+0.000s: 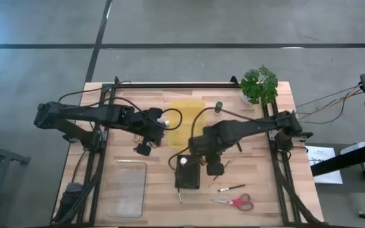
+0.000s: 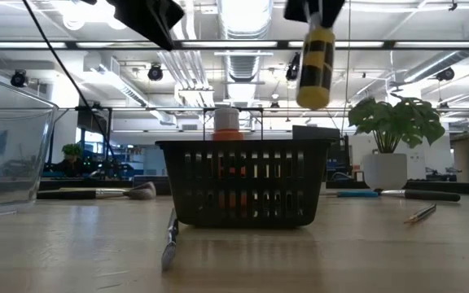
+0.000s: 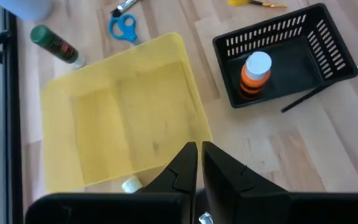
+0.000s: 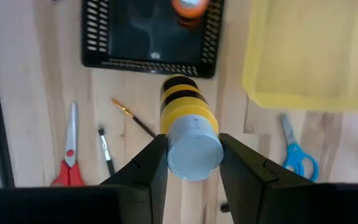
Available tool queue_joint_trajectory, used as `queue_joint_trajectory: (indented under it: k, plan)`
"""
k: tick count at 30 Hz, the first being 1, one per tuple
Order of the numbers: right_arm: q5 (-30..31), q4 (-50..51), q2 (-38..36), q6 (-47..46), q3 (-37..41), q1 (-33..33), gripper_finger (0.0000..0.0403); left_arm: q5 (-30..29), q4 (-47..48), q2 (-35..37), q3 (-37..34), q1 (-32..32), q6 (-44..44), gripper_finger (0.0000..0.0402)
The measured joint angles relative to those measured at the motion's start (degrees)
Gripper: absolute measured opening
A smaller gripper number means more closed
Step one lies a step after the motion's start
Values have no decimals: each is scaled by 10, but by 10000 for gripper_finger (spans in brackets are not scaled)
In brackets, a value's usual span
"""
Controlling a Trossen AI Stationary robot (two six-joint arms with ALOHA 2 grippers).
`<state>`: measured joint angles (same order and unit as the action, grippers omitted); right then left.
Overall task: Pick & Place Paint Supplies
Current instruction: Put the yellow paint bottle into the black bin
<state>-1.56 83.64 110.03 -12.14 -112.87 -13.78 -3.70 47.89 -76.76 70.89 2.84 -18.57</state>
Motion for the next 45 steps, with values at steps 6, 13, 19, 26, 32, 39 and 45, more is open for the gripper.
queue_joint_trajectory:
  k: [6,13,19,26,32,39,45]
  plan:
    - [0,36,87,22,-116,-29,111,-12,13,16,0,-2,1,33]
    - [-2,61,165,29,-222,-48,111,-15,27,24,0,-4,-7,33]
    - [-6,60,168,5,-216,-49,111,-24,39,30,0,-4,-9,33]
    - [4,47,171,-2,-218,-53,111,-26,45,33,0,-4,1,33]
    - [18,60,186,33,-217,-43,111,-26,45,33,0,-4,7,33]
    - [35,64,186,59,-217,-25,111,-26,45,33,0,-4,9,33]
    - [43,64,186,75,-211,-18,111,-26,45,33,0,-4,9,33]
